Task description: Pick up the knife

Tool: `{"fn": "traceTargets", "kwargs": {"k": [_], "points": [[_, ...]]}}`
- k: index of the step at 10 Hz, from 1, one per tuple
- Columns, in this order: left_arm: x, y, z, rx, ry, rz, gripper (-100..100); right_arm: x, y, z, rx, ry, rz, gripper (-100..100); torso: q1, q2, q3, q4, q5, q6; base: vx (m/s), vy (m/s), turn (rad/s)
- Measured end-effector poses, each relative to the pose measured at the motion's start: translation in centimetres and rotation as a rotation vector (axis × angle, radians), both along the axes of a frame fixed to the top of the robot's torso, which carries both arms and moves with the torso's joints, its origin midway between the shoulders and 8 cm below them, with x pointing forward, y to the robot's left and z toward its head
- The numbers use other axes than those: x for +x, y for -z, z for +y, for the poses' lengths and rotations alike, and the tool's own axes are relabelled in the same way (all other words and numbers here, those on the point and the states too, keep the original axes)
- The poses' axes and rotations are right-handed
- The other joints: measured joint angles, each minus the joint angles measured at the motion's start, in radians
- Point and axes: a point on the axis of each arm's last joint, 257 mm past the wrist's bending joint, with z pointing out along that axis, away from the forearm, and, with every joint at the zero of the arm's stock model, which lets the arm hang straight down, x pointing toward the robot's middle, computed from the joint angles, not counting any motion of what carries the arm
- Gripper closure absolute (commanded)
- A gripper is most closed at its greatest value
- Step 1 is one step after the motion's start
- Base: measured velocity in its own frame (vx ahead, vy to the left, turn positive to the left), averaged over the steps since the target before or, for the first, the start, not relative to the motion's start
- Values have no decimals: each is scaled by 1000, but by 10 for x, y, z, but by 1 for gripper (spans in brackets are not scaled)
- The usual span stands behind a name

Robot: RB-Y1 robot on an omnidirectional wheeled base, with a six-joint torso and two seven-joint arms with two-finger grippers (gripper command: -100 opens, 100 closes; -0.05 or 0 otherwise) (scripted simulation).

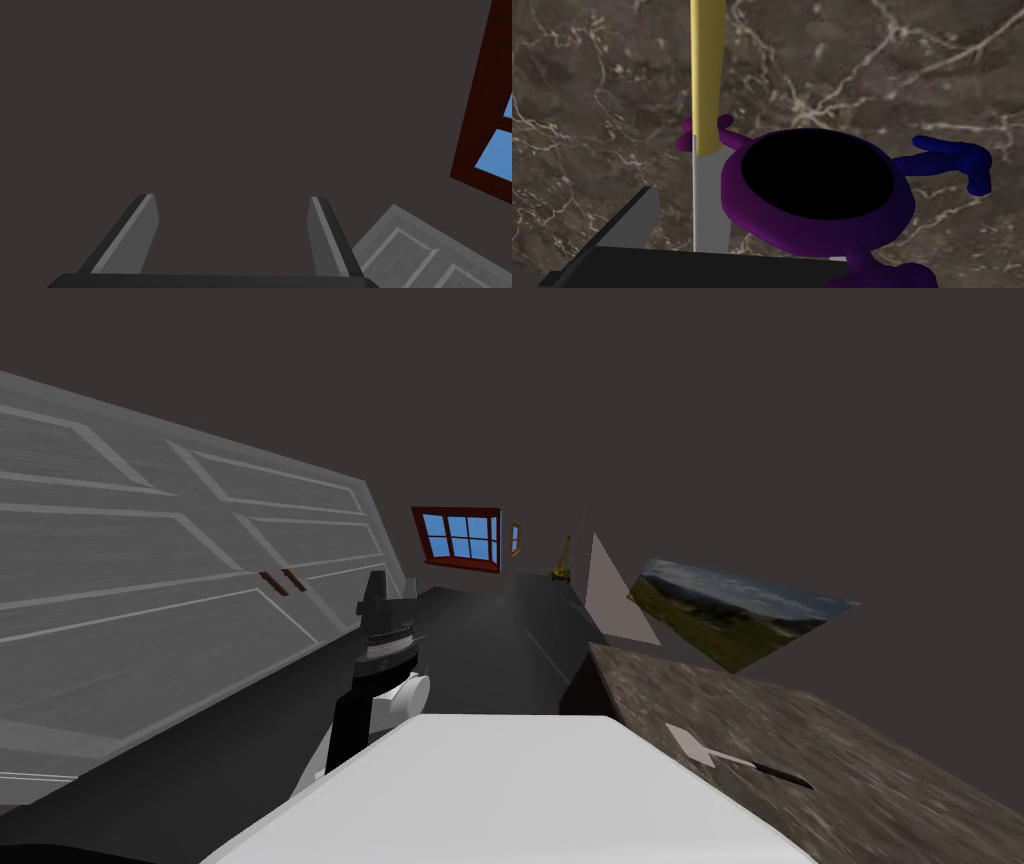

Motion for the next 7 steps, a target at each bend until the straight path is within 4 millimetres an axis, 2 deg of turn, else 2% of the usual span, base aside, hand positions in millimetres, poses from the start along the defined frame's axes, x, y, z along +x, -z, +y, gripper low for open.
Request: {"fn": "traceTargets", "kwargs": {"k": [4, 7], "points": [[0, 0, 0, 0, 0, 0, 0, -44, 4, 10, 43, 10, 108, -100, -1, 0, 0, 0, 0, 0, 94, -16, 36], [0, 0, 0, 0, 0, 0, 0, -83, 6, 17, 72, 22, 205, -100, -2, -2, -1, -1, 0, 0, 123, -34, 43]]}}
